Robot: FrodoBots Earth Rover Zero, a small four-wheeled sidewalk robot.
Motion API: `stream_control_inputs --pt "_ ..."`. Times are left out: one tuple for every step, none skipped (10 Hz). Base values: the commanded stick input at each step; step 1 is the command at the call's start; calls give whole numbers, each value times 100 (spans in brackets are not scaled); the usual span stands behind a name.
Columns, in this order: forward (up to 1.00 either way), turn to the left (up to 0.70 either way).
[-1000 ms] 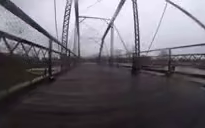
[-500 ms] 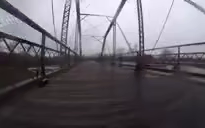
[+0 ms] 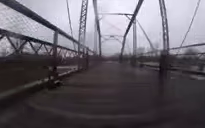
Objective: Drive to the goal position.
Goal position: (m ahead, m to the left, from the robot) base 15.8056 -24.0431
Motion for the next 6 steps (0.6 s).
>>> stream_control_inputs --pt "100 0" --pt "100 0" --pt "100 0" --pt "100 0" --pt "100 0" --pt "100 0"
